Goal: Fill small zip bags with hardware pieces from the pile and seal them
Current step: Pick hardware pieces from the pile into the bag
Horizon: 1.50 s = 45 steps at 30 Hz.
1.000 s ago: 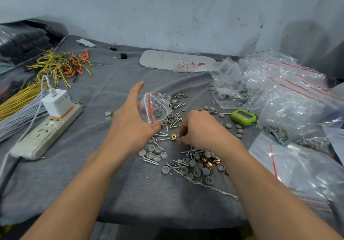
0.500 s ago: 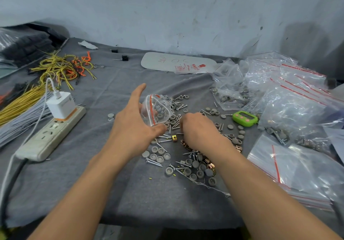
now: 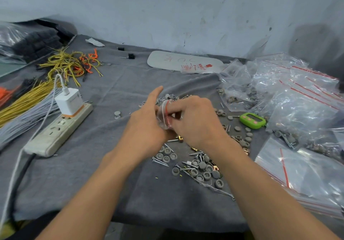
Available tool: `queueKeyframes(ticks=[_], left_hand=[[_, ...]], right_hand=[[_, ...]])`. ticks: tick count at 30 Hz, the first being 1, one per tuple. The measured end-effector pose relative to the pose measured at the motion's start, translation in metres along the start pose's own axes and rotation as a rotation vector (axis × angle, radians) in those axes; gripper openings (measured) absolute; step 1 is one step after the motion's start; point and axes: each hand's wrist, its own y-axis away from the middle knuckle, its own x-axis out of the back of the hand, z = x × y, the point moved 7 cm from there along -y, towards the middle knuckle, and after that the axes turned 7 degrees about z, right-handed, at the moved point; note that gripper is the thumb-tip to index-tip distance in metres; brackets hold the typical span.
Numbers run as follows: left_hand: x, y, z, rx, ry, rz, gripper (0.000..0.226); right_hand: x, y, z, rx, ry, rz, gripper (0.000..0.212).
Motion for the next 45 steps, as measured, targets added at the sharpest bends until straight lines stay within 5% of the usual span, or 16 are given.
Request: queueKeyframes(ticks=[3,6,12,28,32,37,40,45], left_hand=[[0.009,-0.001,-0.001,0.028,0.034,0.062,0.107],[0.019,-0.004,-0.006,0.083,0.088,0.109,0.105],[0.025,-0.006,-0.007,0.118,0.149,0.136,0.103],[0.019,-0.001,-0.001,0.099,0.084,0.093,0.102],[0.019,-0.001,0.0,0.086,0.075,0.092,0.101],[0.012,0.0,0.003,0.048,0.037,0.072,0.103],[0.007,0.0,0.004,0.032,0.026,0.047,0.102],[0.005,0.004,0.006,0.001,0.031,0.008,0.101]], right_hand=[[0.015,0.0,0.018,-0.195,-0.22,0.204,0.02],[0.039,0.004,0.046,-0.351,-0.057,0.302,0.019],[-0.023,0.038,0.042,-0.354,0.284,-0.432,0.005],[-0.052,0.045,0.023,-0.21,0.312,-0.536,0.008],[-0.032,0.036,0.034,-0.341,0.185,-0.386,0.015],[0.022,0.019,0.048,-0.441,0.087,0.181,0.012],[0.015,0.012,0.032,-0.393,-0.164,0.162,0.015],[-0.008,0.006,0.016,-0.315,-0.191,0.02,0.012]])
